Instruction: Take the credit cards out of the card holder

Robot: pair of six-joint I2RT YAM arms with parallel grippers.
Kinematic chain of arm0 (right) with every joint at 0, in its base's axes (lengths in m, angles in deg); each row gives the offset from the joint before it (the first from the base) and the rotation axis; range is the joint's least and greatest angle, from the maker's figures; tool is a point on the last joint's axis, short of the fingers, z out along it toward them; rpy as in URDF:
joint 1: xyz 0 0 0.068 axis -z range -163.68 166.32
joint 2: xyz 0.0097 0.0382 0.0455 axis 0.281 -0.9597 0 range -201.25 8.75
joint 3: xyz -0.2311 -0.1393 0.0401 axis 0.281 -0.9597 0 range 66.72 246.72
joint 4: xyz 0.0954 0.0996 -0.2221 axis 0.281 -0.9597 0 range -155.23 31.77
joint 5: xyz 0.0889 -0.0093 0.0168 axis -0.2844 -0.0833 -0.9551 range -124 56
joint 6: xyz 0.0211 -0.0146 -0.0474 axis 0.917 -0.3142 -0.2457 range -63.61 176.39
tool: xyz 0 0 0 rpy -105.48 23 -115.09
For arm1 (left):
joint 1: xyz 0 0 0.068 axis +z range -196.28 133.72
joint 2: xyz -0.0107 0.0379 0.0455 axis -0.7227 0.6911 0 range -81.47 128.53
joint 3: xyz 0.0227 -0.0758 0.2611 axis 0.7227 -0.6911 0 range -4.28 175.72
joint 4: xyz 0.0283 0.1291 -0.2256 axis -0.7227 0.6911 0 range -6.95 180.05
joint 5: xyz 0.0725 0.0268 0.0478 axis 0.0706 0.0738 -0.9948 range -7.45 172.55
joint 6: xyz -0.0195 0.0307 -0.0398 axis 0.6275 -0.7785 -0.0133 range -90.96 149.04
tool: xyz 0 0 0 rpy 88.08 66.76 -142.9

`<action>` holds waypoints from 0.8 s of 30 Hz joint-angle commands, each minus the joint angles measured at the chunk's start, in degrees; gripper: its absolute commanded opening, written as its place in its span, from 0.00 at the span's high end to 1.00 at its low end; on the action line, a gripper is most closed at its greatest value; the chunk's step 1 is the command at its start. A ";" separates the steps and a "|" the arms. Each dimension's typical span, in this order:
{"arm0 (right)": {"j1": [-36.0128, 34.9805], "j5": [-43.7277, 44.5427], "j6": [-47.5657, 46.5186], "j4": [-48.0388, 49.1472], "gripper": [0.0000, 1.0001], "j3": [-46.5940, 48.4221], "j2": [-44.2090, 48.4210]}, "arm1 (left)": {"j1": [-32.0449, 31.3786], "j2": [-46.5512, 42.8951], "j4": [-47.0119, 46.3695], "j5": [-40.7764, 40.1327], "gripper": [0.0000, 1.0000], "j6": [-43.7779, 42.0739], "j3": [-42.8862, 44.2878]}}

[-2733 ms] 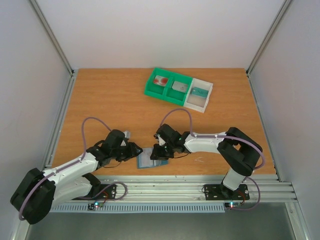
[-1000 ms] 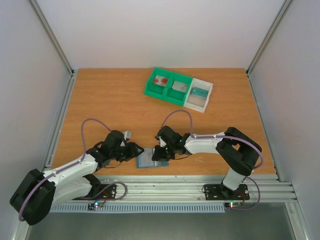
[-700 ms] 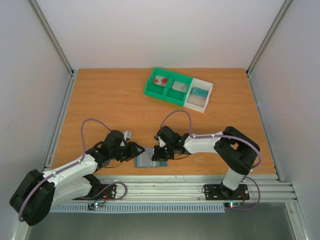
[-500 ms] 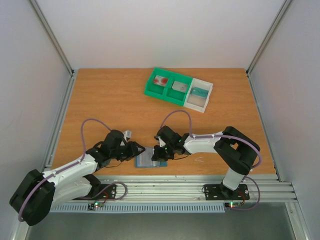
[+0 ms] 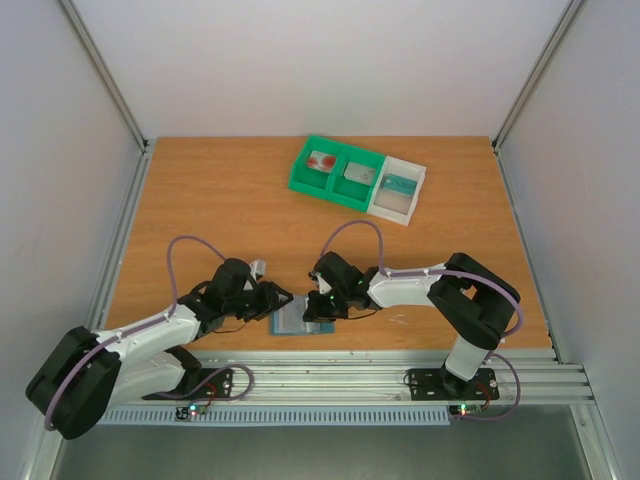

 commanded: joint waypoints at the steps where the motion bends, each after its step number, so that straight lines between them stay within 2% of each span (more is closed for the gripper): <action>1: -0.43 1.45 0.20 -0.38 0.99 -1.28 -0.89 | -0.19 2.26 -5.31 0.85 0.58 0.26 -0.44; 14: -0.40 0.96 0.20 0.97 0.97 -1.91 -0.49 | -0.15 4.08 -7.34 1.26 0.66 0.82 -0.88; 17: -0.43 1.02 0.34 1.13 0.94 -2.11 0.00 | -0.15 4.16 -7.40 1.63 0.69 1.06 -0.62; 24: -0.44 1.19 0.76 1.37 0.89 -3.03 2.28 | -0.20 3.89 -7.29 2.04 0.69 1.23 -0.28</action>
